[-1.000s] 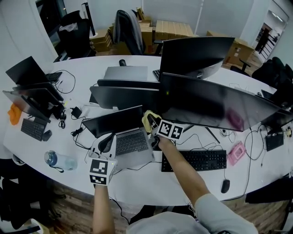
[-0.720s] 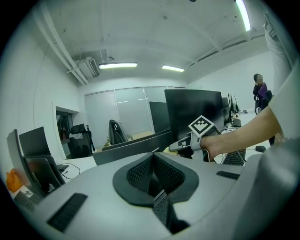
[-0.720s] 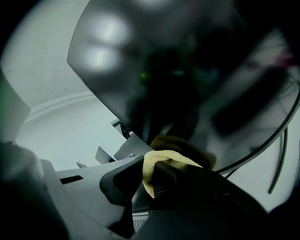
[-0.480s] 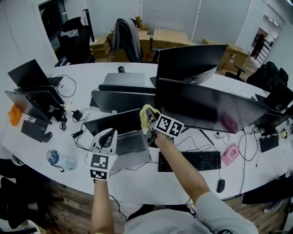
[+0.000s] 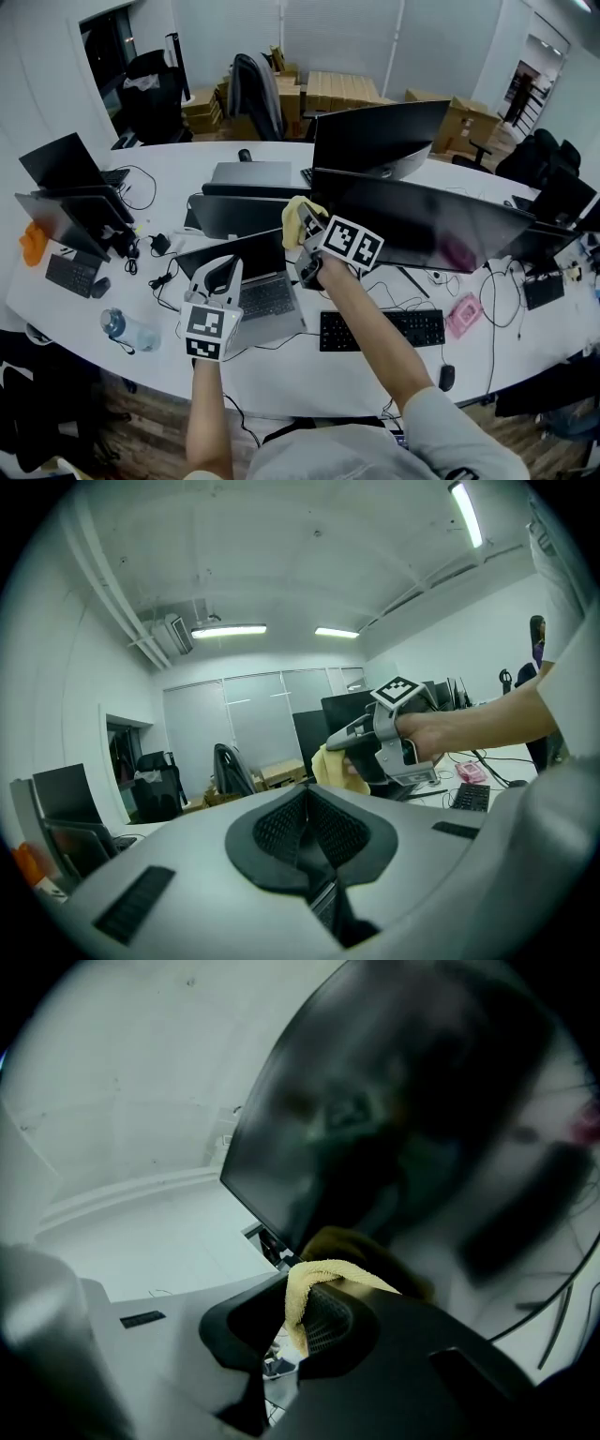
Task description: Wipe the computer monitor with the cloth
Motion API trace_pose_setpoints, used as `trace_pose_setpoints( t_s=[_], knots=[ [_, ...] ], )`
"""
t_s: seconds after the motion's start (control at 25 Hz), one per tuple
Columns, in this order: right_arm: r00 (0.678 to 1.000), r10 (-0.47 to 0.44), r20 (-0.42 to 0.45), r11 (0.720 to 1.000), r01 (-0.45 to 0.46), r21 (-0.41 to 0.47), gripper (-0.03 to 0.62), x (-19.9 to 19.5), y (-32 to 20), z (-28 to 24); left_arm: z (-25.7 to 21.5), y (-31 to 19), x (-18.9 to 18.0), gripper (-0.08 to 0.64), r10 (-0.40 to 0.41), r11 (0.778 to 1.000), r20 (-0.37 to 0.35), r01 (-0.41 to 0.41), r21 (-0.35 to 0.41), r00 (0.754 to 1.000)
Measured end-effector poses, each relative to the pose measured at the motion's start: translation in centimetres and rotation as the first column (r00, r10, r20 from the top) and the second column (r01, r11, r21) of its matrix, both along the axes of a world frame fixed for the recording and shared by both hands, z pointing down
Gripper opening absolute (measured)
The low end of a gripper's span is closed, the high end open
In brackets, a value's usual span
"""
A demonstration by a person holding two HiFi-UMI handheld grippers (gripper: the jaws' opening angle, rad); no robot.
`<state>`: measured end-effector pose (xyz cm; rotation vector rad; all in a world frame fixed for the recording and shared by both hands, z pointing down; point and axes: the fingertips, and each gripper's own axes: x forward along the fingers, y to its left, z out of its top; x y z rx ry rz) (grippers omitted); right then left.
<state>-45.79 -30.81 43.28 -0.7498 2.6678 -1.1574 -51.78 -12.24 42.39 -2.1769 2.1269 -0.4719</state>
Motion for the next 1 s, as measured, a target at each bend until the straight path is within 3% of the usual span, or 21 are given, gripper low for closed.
trace_pose_setpoints(
  t_s=[0.64,0.84,1.0],
  knots=[
    [0.987,0.007,0.16,0.99,-0.03,0.141,0.052,2.6,0.7,-14.1,-6.2,-0.2,2.8,0.02,0.054,0.996,0.066,-0.058,0.072,0.996],
    [0.989,0.002,0.145,0.967,-0.039,0.251,0.052,8.3,2.1,-17.1,-7.6,-1.6,5.4,0.02,0.093,0.99,0.063,-0.1,0.104,0.994],
    [0.998,0.055,0.041,0.92,-0.067,0.387,0.052,15.9,3.3,-17.9,-8.1,-2.3,9.8,0.02,0.145,0.982,0.063,-0.151,0.11,0.987]
  ],
)
